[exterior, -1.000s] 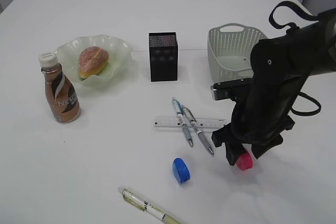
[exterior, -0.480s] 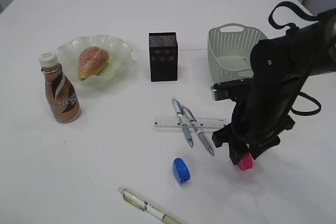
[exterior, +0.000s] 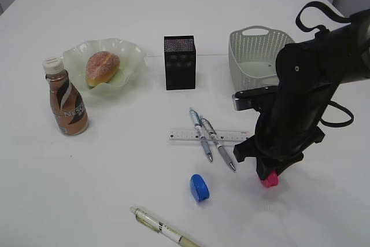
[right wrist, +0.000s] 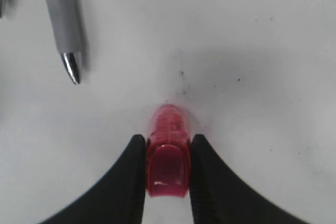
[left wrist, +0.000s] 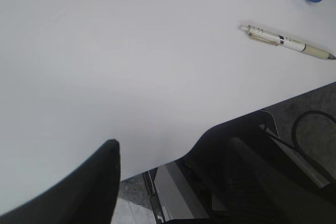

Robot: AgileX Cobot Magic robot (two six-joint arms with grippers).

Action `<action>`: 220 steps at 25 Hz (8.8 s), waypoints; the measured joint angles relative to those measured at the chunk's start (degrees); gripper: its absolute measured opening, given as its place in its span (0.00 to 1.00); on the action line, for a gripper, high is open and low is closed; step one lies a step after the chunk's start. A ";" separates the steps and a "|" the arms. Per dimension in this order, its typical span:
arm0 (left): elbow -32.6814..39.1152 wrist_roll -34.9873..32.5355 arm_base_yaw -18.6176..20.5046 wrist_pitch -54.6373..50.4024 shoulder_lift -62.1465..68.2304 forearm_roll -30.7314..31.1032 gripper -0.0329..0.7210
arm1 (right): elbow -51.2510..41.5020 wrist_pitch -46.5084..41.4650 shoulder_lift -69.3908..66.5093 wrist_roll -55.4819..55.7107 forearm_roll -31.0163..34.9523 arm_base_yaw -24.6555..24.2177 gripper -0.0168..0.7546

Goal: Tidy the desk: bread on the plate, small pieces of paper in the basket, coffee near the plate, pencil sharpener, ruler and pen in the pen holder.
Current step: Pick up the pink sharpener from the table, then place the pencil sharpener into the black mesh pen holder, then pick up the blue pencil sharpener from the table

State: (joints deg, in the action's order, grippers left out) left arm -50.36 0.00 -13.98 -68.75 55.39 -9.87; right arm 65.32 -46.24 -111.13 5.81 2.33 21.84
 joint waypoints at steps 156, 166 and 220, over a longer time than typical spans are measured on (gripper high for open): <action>0.00 1.11 0.00 -2.18 0.00 -2.53 0.56 | 11.83 -13.51 4.56 0.06 10.11 11.15 0.47; 0.00 1.21 0.00 -2.18 0.00 -2.53 0.56 | 11.83 -7.83 -0.88 0.06 12.65 11.35 0.52; 0.00 1.21 0.00 -2.18 -0.03 -2.63 0.45 | 12.51 -2.69 -7.28 -2.77 7.57 11.93 0.26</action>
State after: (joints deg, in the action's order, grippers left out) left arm -50.36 1.21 -13.98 -70.93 55.36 -12.51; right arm 77.83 -48.93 -118.42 3.04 9.90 33.77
